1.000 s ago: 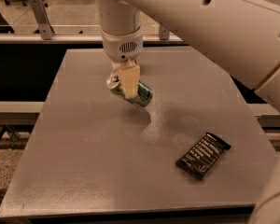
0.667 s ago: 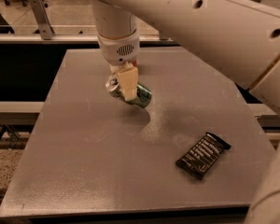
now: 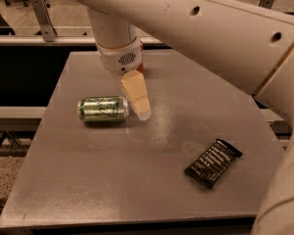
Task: Knock green can over
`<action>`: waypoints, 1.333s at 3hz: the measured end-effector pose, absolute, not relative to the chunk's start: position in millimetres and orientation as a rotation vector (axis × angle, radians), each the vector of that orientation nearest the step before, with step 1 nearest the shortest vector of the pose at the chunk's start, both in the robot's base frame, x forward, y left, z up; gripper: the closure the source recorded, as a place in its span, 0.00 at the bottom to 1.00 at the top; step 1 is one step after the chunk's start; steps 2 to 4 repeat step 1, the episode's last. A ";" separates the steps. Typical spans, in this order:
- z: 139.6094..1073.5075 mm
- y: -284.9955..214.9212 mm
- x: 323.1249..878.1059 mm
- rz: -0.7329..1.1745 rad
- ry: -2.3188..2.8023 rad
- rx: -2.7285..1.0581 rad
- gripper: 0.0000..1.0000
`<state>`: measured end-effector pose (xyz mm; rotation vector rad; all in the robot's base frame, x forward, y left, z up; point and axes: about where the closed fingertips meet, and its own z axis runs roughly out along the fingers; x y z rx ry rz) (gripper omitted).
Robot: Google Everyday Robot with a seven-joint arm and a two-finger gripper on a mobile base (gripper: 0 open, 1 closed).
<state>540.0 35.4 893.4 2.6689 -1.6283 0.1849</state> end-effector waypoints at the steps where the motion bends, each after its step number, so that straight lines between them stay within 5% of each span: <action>1: 893.4 35.4 540.0 0.185 -1.628 2.669 0.00; 4: 893.4 35.4 540.0 0.185 -1.628 2.669 0.00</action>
Offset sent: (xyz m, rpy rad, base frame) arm 0.0000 0.0000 0.0000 0.0000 0.0000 0.0000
